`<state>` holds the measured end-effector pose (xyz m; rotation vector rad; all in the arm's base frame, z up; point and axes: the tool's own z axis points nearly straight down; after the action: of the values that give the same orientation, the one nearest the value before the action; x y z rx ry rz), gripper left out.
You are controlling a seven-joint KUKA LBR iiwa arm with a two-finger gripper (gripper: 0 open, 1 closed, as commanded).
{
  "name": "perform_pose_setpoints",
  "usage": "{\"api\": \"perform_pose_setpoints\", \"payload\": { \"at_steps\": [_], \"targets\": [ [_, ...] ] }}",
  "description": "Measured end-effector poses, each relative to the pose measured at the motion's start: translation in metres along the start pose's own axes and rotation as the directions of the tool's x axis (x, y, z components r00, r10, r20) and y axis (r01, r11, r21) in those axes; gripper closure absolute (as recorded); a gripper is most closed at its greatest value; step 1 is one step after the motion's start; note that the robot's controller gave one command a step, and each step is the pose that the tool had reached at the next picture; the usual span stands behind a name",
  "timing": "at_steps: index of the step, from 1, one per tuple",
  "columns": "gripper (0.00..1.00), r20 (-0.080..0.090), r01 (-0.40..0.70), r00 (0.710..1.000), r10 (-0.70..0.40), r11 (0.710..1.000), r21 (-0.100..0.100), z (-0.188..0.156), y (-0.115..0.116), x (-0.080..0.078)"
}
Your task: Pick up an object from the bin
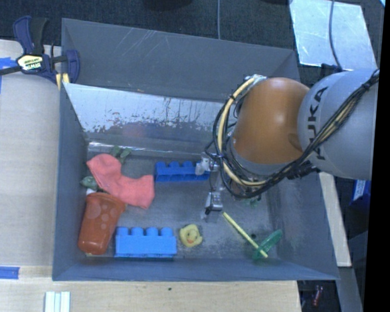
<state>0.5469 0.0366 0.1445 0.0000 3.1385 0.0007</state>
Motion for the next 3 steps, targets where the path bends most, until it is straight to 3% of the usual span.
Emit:
{"api": "perform_pose_setpoints", "payload": {
  "at_steps": [1,2,3],
  "targets": [
    [0.0,0.007,0.027,1.0,-0.027,1.0,-0.001,0.006,0.019,-0.077],
    [0.0,0.003,0.089,0.996,-0.089,0.996,0.005,0.015,-0.045,-0.07],
    [0.0,0.008,0.281,0.96,-0.281,0.96,0.0,0.068,-0.007,-0.064]
  ]
}}
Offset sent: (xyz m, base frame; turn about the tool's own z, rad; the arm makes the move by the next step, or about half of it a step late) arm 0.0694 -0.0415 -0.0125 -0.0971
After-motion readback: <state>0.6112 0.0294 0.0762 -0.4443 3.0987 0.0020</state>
